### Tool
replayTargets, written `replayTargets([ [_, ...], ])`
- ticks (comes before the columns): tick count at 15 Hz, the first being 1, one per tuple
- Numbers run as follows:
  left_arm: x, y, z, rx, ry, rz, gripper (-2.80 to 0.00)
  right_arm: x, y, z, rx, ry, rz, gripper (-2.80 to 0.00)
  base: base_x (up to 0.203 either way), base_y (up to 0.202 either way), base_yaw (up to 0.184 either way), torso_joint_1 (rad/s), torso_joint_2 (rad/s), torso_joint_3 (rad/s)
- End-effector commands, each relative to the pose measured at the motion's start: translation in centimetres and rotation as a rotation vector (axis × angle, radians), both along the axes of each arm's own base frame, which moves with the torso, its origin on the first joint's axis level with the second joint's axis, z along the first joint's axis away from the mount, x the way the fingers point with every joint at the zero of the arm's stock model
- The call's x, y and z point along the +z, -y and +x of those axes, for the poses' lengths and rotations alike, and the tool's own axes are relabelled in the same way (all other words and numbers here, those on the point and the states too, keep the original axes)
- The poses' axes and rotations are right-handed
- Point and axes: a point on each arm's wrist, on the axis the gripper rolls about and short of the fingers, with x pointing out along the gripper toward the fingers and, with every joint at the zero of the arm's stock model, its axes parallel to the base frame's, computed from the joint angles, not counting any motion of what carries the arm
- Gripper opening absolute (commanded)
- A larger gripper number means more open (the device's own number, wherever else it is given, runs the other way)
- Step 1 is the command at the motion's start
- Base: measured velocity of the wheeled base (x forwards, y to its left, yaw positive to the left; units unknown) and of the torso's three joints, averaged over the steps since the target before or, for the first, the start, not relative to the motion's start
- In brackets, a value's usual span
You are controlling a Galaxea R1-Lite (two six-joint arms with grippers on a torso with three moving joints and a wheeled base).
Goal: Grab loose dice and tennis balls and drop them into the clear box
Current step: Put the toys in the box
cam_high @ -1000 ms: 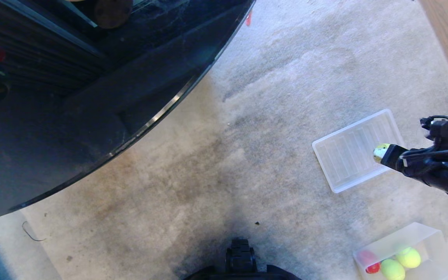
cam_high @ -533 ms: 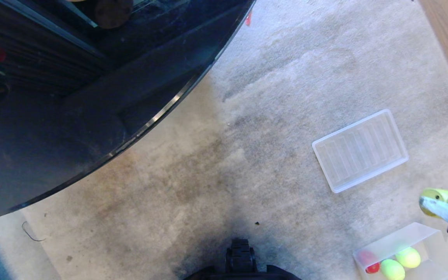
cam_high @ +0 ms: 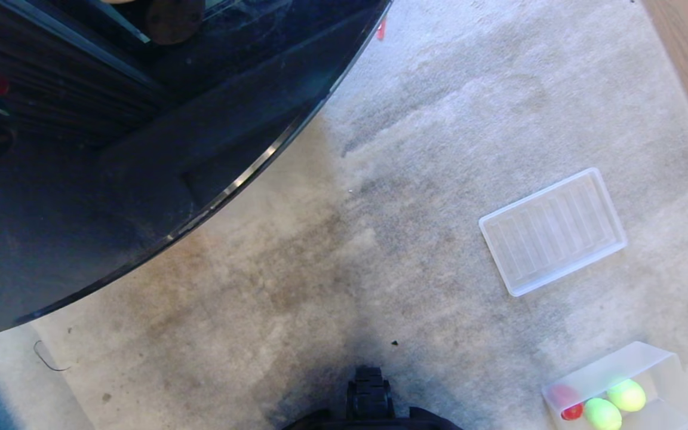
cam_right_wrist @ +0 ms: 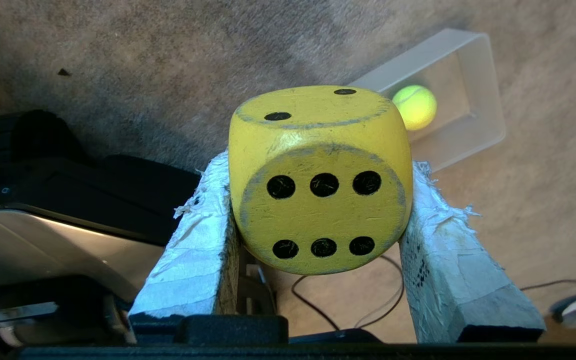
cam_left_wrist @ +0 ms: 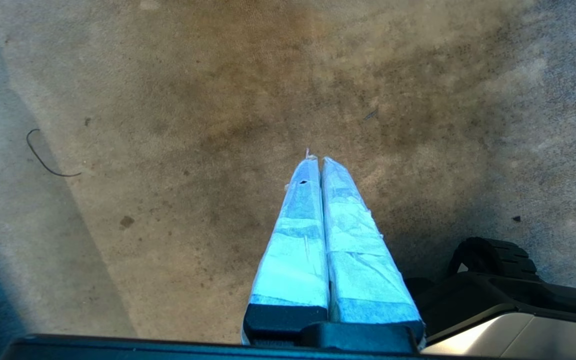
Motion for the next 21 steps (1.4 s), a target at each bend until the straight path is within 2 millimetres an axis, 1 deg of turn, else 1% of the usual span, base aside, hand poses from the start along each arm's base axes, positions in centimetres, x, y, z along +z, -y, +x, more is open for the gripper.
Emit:
replayTargets([
  [1,0.0,0.0,0.0,0.001,0.0,-0.001,-2.8,-0.7,0.0,-0.7,-0.007,0.074,-0.006,-2.8,0.0,0.0,0.0,0.0,0.0,0.0],
  [3,0.0,0.0,0.0,0.001,0.0,-0.001,-2.8,-1.1,-0.2,-0.8,0.062,0.11,0.02,-2.8,0.0,0.0,0.0,0.0,0.0,0.0],
  [8,0.0,0.0,0.0,0.001,0.0,-0.001,-2.8,-1.7,-0.2,-2.2,0.114,0.293,-0.02,-2.8,0.0,0.0,0.0,0.0,0.0,0.0],
  [21,0.0,0.0,0.0,0.001,0.001,0.001,-2.8,-1.8,-0.2,-2.2,0.12,0.287,-0.016,-2.8,0.0,0.0,0.0,0.0,0.0,0.0],
])
